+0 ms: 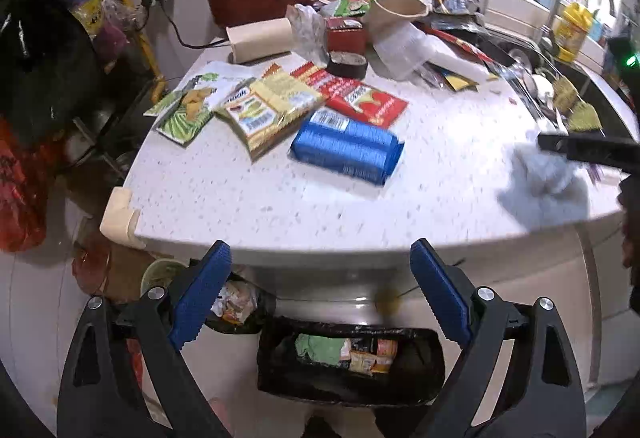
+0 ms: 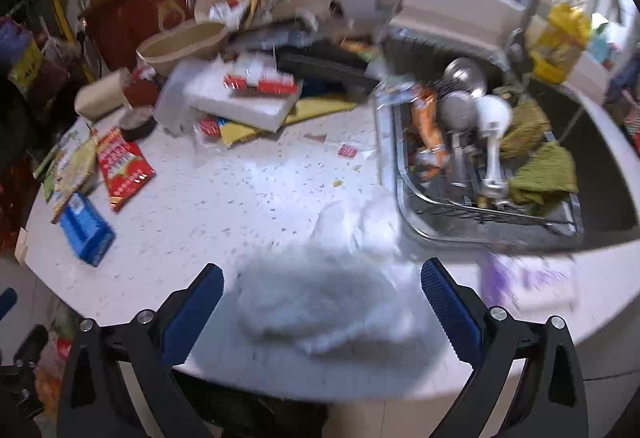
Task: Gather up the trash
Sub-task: 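Grasp the white tissue with the right gripper while the left grasps the blue sponge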
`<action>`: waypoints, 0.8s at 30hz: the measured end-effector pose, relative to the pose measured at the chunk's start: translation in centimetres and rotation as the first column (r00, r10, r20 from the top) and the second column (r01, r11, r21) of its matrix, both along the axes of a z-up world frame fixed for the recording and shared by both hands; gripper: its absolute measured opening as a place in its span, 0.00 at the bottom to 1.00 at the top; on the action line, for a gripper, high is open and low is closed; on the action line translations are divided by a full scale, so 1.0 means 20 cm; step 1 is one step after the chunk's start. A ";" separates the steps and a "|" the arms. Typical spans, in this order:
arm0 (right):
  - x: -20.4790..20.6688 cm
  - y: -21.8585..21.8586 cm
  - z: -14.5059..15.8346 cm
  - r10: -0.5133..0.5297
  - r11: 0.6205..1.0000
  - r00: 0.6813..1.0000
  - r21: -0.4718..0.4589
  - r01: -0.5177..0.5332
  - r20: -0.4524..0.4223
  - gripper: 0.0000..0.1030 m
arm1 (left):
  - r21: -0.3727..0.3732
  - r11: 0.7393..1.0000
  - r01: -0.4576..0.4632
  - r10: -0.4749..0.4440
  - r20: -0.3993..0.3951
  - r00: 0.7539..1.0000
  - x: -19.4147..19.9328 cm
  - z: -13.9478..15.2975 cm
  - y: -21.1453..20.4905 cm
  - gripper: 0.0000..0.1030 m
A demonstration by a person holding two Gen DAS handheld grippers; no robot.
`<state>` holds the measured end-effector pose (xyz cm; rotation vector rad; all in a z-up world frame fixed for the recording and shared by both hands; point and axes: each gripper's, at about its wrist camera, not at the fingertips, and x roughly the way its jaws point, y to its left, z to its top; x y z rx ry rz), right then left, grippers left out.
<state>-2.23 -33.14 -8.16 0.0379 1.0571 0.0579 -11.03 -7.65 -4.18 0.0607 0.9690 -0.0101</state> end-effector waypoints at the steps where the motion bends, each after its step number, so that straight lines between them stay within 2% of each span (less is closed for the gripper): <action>1: 0.01 0.02 -0.02 0.012 1.000 1.000 0.004 -0.012 -0.016 0.95 | 0.003 1.000 -0.010 0.010 -0.002 1.000 0.01 0.00 -0.01 0.86; 4: 0.03 0.05 -0.08 0.063 0.998 0.997 -0.013 -0.063 -0.050 0.82 | 0.011 0.999 -0.037 0.037 -0.012 0.999 0.04 0.00 -0.04 0.86; 7: 0.00 0.09 -0.09 0.087 0.993 0.996 -0.070 -0.090 -0.035 0.46 | 0.015 0.999 -0.044 0.044 -0.026 0.999 0.05 0.00 -0.03 0.86; 8: 0.00 0.09 -0.08 0.093 0.993 0.995 -0.075 -0.095 -0.027 0.22 | 0.021 0.999 -0.047 0.048 -0.024 0.999 0.06 0.00 -0.02 0.86; 12: 0.03 0.06 -0.07 0.111 0.993 0.993 -0.030 -0.112 -0.038 0.17 | 0.025 0.998 -0.053 0.053 -0.018 0.998 0.12 0.00 0.02 0.86; 15: 0.03 0.02 -0.04 0.075 0.997 0.997 0.038 -0.073 -0.036 0.17 | 0.025 0.999 -0.029 0.029 -0.009 1.000 0.19 0.00 0.03 0.86; 19: 0.01 0.01 0.06 0.057 0.996 0.998 0.064 -0.058 0.022 0.17 | 0.035 0.998 0.044 -0.043 -0.027 0.999 0.33 -0.03 -0.02 0.86; 21: 0.01 0.03 0.11 0.059 0.997 0.997 0.056 -0.062 0.049 0.17 | 0.040 0.999 0.036 -0.034 -0.055 0.998 0.38 -0.04 -0.04 0.86; 24: 0.00 0.07 0.18 0.055 0.997 0.996 0.046 -0.059 0.072 0.17 | -0.024 1.000 -0.003 0.001 -0.076 0.997 0.44 -0.04 -0.06 0.86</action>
